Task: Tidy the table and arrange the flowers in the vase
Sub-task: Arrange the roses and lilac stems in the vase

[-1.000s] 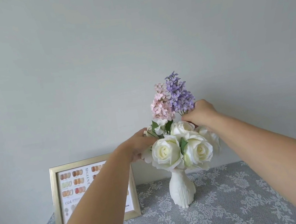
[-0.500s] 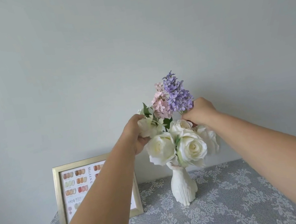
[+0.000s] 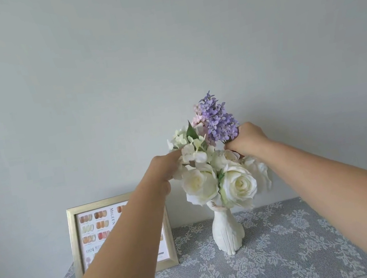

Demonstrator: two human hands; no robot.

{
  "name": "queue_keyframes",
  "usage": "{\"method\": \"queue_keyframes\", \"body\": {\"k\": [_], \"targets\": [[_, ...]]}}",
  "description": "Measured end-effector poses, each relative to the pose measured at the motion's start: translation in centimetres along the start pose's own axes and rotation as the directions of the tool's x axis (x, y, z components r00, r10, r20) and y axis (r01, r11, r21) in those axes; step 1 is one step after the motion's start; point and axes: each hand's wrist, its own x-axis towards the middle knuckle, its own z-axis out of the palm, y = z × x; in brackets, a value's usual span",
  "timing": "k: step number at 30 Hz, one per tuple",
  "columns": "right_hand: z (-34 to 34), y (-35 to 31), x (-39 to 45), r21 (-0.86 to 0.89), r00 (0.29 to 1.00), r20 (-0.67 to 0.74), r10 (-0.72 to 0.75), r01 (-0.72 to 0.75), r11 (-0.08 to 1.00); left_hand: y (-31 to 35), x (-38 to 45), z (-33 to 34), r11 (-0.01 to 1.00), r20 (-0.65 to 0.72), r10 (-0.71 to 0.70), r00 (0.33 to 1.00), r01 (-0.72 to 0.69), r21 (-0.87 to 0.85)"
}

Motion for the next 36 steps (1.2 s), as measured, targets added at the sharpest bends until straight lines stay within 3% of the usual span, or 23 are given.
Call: {"method": "queue_keyframes", "body": {"k": [3,5,11,13,18,20,22,28,36], "targets": [[-0.1,0.0,0.0,-0.016,1.000,-0.008,-0.002,0.002,1.000,-0.3,-0.2,0.7,0.996,0.012,-0.006,1.000,0.007,-0.084],[-0.2,0.2,0.0,-0.004,1.000,-0.012,0.006,-0.006,1.000,-1.1,-0.3,1.2,0.998,0.014,0.045,0.999,-0.045,-0.039],[-0.2,0.2,0.0,0.001,1.000,-0.012,-0.003,0.003,1.000,-2.0,0.2,1.8,0.915,-0.007,0.145,0.989,-0.131,0.382],[-0.2,0.1,0.0,0.011,1.000,-0.011,0.000,0.000,1.000,-1.6,-0.1,1.5,0.885,0.029,0.156,0.987,-0.153,0.441],[-0.3,0.2,-0.2,0.012,1.000,0.001,-0.008,0.008,1.000,-0.5,0.8,-1.4,0.956,0.036,0.089,0.995,-0.096,0.277],[-0.5,0.2,-0.2,0.006,1.000,0.015,0.004,-0.004,1.000,-0.5,1.3,-1.9,0.960,0.052,0.150,0.987,-0.158,0.233],[-0.6,0.1,-0.1,0.021,0.999,0.028,0.022,-0.022,1.000,-0.8,1.3,-1.9,0.943,0.101,0.205,0.974,-0.224,0.245],[-0.6,-0.1,0.2,-0.001,0.998,0.049,0.041,-0.041,0.999,-2.0,1.1,0.2,0.897,0.140,0.206,0.968,-0.244,0.368],[-2.6,0.3,-0.5,0.054,0.993,0.115,-0.025,0.018,0.998,-1.8,1.1,-1.7,0.924,-0.067,0.303,0.951,-0.276,0.263]]}}
